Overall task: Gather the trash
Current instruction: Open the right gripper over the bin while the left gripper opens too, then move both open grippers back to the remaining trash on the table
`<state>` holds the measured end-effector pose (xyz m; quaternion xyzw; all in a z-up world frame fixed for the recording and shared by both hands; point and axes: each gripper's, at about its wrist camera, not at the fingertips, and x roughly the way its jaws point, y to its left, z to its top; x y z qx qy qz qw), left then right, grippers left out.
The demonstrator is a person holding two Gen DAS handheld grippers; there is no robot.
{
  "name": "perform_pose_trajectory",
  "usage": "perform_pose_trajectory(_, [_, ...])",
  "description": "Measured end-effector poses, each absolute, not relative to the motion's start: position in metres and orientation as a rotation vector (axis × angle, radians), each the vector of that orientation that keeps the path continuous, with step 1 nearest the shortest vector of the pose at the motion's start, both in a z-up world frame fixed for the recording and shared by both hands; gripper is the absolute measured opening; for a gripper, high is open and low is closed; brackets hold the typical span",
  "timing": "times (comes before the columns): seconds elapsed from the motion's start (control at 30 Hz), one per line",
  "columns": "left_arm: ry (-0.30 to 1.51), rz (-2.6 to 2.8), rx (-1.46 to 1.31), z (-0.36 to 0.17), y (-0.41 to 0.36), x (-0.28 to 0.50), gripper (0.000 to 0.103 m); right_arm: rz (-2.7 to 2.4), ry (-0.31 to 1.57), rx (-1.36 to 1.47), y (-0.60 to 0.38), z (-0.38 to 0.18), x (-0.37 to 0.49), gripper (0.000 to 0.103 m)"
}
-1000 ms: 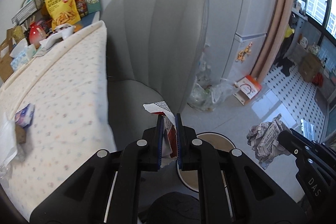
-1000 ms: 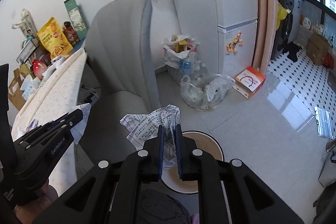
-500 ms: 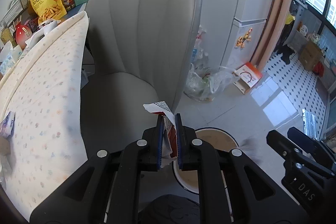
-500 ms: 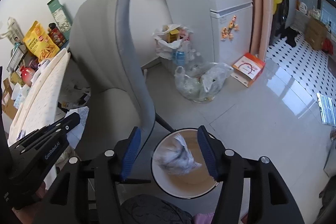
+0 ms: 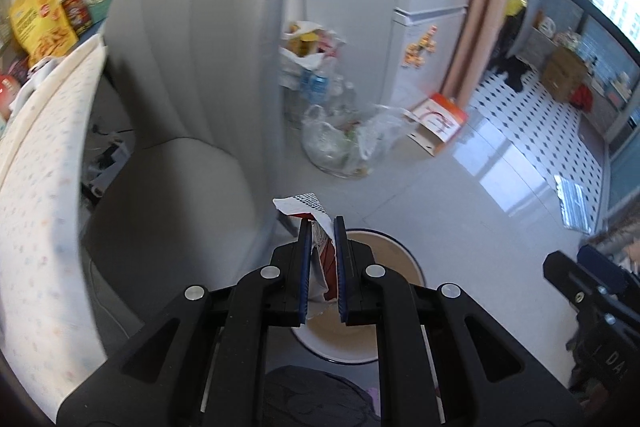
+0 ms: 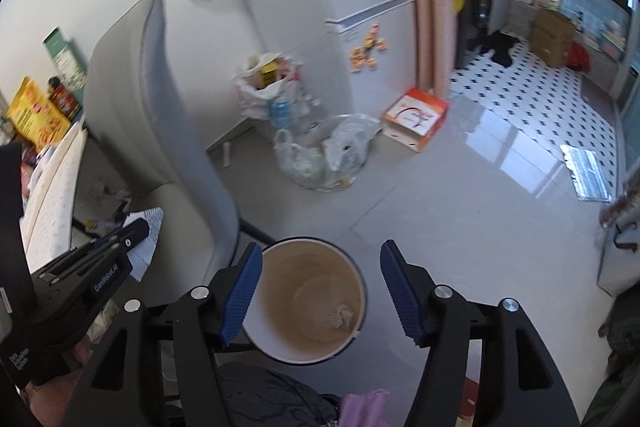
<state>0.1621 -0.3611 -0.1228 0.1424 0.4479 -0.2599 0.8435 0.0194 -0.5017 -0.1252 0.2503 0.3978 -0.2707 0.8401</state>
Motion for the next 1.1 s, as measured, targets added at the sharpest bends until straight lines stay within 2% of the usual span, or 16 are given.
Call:
perform_pose_trajectory(0.07, [0.971, -0.588, 0.300, -0.124, -0.369, 0.158, 0.012, -0.596, 0.831, 0.535, -0.510, -0.124, 0.010, 0.063])
perform_pose_trajectory(0.1, [0.986, -0.608, 0.289, -0.124, -0.371, 0.156, 0.021, -0.605, 0.827, 0.538, -0.512, -0.123, 0.006, 0.064])
perform_pose_trajectory(0.13, [0.997, -0.616, 0.280, -0.123, -0.371, 0.155, 0.030, -0.612, 0.822, 0.543, -0.514, -0.122, 0.003, 0.064])
perform_pose_trajectory(0.17, [0.999, -0.621, 0.269, -0.122, -0.369, 0.155, 0.056, -0.615, 0.817, 0.548, -0.515, -0.121, 0.000, 0.064])
perform_pose_trajectory(0.2, [0.987, -0.623, 0.252, -0.118, -0.365, 0.153, 0.068, -0.616, 0.814, 0.550, -0.515, -0.121, -0.002, 0.064])
perform_pose_trajectory(0.27, [0.965, -0.605, 0.239, -0.110, -0.357, 0.153, 0.069, -0.611, 0.802, 0.549, -0.513, -0.117, -0.003, 0.064])
perform_pose_trajectory(0.33, [0.957, -0.586, 0.221, -0.104, -0.349, 0.155, 0.074, -0.603, 0.788, 0.538, -0.507, -0.112, -0.002, 0.068])
perform_pose_trajectory(0.4, [0.933, -0.560, 0.210, -0.097, -0.336, 0.157, 0.085, -0.591, 0.776, 0.524, -0.500, -0.107, -0.001, 0.071])
perform_pose_trajectory(0.47, [0.900, -0.513, 0.202, -0.088, -0.320, 0.158, 0.091, -0.566, 0.770, 0.513, -0.489, -0.102, 0.002, 0.073])
perform_pose_trajectory(0.6, [0.870, -0.442, 0.173, -0.074, -0.286, 0.162, 0.097, -0.534, 0.750, 0.487, -0.469, -0.091, 0.009, 0.085])
perform_pose_trajectory(0.87, [0.799, -0.309, 0.112, -0.043, -0.207, 0.163, 0.098, -0.407, 0.723, 0.427, -0.410, -0.063, 0.034, 0.093])
perform_pose_trajectory(1.1, [0.763, -0.210, 0.052, -0.025, -0.135, 0.163, 0.098, -0.306, 0.702, 0.383, -0.356, -0.039, 0.051, 0.094])
